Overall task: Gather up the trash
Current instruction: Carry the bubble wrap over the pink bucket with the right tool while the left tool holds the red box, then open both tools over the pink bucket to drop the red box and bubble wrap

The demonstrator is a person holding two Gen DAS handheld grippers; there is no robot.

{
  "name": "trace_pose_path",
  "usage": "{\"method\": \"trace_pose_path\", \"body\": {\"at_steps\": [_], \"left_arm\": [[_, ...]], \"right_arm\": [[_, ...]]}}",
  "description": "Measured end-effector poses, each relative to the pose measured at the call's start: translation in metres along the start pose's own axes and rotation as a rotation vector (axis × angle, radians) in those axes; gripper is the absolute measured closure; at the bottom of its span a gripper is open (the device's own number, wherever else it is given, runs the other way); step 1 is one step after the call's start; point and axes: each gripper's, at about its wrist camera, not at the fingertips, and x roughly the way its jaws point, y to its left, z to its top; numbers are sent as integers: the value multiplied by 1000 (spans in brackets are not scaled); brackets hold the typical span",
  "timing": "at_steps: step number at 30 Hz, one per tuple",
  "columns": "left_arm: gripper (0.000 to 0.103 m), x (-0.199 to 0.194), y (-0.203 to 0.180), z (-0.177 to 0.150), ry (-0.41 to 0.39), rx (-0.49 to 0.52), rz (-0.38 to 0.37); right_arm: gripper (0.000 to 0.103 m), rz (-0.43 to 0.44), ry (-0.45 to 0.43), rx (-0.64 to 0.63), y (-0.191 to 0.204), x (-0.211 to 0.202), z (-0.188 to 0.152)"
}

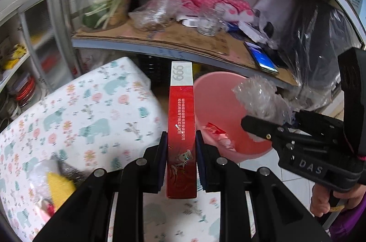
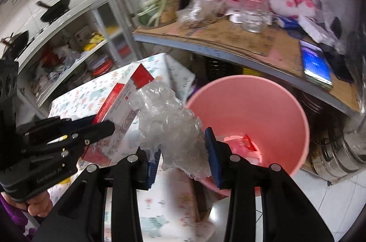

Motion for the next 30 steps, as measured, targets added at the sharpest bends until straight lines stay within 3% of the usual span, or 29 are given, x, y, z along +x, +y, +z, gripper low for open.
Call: {"method": "trace_pose_path", "body": {"at_steps": [16,30], "left_arm": [[81,67,-65,23,21,94,-115],[80,138,-72,22,105,104,-109]], "right_arm": [[65,-129,48,178,-79,24,-11],[63,-211,128,226,-103,64,-20]]}}
